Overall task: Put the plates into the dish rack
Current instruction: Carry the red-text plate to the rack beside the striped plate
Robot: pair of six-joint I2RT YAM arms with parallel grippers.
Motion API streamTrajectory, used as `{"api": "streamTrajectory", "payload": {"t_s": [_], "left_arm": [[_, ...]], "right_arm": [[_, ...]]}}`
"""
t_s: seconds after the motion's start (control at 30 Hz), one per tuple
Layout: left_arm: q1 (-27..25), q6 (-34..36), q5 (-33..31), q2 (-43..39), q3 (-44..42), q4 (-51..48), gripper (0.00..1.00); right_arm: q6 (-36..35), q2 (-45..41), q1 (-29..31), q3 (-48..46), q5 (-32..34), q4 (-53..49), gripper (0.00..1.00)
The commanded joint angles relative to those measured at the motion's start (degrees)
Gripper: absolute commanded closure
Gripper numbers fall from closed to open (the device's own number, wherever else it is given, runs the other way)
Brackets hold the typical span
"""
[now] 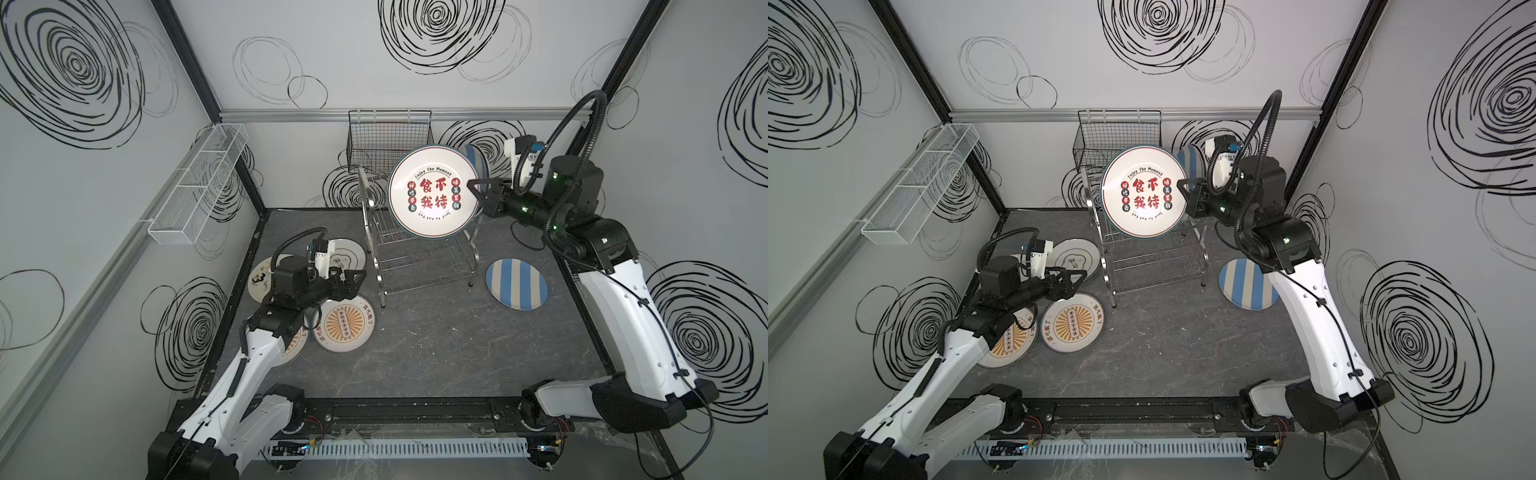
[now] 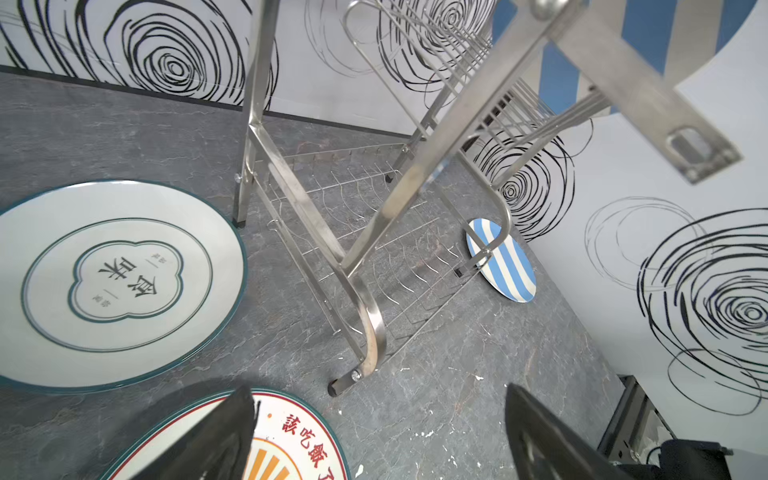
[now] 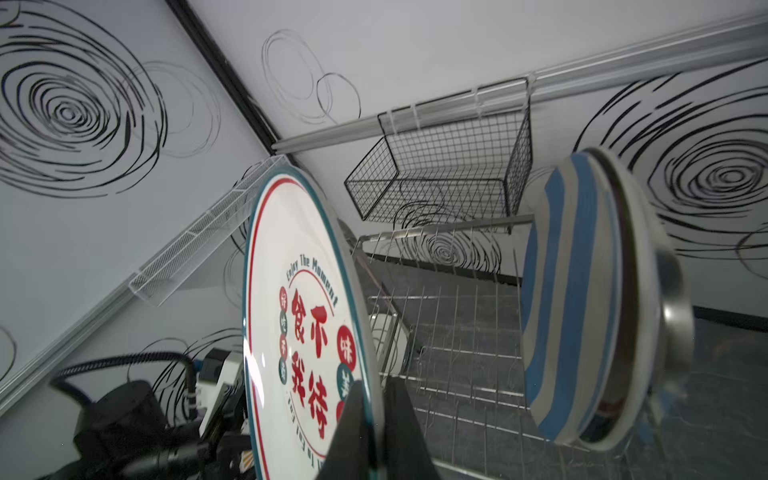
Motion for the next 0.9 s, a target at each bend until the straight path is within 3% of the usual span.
{"api": "streamTrajectory", "payload": {"t_s": [0.0,0.1,0.17,0.37,0.57,0.87], "left_arm": [[-0.22,0.18,0.38,-0.84,-1.19,5.23,0.04],[-0.22,0.5,0.11,-1.1,-1.84,4.77,0.04],[-0.38,-0.26,0.37,-1.45,-2.44,5.5,0.04],[-0.63,-0.64,0.43,-1.38,-2.87,5.91,0.04],[-0.92,-0.43,-0.2,-2.14,-3.57,4.93,0.04],[-0.93,-0.14,-1.74,-1.91,-3.53,4.32,0.04]], "right_arm": [[-4.92,2.99,4.29,9.43,21.61,-1.91,1.0],[-9.69,6.05,12.65,13.94,40.91,-1.82,1.0],[-12.03,7.37,16.5,14.28,49.57,-0.52,1.0],[-16.77,9.47,21.49,11.42,64.96,4.72,1.0],[-21.23,7.34,22.71,1.95,69.35,15.95,1.0],[-25.13,7.71,22.49,-3.03,72.4,22.92,1.0]]}}
